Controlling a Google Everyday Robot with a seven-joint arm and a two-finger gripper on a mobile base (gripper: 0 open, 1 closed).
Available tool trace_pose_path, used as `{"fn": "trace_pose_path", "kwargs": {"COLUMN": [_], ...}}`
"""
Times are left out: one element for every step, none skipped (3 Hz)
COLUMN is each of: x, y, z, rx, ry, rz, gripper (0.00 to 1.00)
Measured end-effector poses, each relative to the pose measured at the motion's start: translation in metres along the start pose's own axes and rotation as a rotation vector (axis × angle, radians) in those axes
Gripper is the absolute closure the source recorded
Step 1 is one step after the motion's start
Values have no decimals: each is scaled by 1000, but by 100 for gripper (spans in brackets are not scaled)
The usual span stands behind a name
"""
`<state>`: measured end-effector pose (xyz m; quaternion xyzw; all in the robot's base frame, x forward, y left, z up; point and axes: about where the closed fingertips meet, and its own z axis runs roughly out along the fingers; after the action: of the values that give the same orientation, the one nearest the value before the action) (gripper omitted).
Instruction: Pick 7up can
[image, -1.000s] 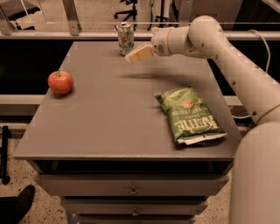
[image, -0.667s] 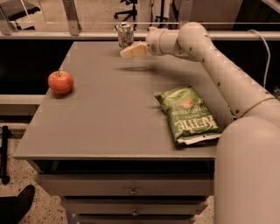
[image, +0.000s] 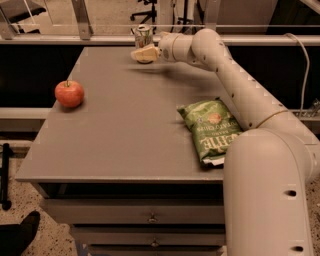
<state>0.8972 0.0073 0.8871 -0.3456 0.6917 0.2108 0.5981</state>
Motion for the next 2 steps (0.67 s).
{"fn": "trace_pose_path", "kwargs": {"x": [-3, -2], "y": [0, 1], "z": [3, -2], "rx": [-9, -14], "ry": [-22, -30], "rz": [17, 29], "gripper": [47, 72]}}
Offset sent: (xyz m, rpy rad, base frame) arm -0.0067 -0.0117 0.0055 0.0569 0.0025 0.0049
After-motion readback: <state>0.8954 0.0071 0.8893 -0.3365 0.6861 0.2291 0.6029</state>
